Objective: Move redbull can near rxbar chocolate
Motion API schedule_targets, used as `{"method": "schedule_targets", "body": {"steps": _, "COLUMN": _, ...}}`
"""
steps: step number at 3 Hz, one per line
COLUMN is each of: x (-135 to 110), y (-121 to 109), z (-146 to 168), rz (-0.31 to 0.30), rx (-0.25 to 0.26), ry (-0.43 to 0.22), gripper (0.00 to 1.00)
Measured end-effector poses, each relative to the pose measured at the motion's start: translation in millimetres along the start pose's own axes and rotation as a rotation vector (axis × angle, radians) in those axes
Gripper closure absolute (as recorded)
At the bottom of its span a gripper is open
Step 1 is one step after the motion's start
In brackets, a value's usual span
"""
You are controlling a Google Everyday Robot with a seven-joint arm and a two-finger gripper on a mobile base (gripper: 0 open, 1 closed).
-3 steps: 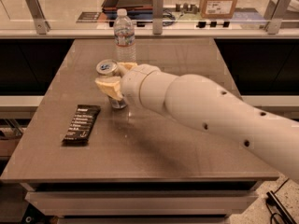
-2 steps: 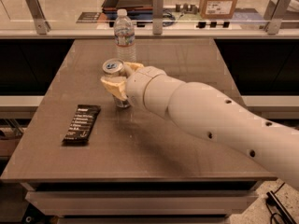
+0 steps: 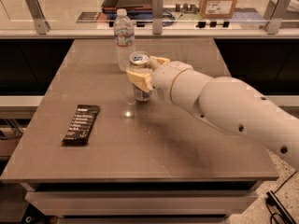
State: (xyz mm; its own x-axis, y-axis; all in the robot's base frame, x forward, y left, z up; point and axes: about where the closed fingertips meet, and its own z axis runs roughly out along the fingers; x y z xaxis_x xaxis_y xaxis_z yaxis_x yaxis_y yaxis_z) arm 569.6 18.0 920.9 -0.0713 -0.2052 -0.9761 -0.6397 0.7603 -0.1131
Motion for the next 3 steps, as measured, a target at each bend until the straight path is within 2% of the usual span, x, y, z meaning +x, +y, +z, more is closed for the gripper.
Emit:
{"method": "schedule_targets", "body": {"steps": 1, "x": -1.6, "y": -11.7, "z": -6.1, "rz": 0.07, "rx": -0.005, "ry": 0.037, "gripper": 1.0}}
{"method": "schedule_targets", "body": {"steps": 3, "x": 1.4, "y": -0.3, "z": 7.9, "rz": 0.114, "rx": -0.087, "ry": 0.13, "gripper": 1.0}}
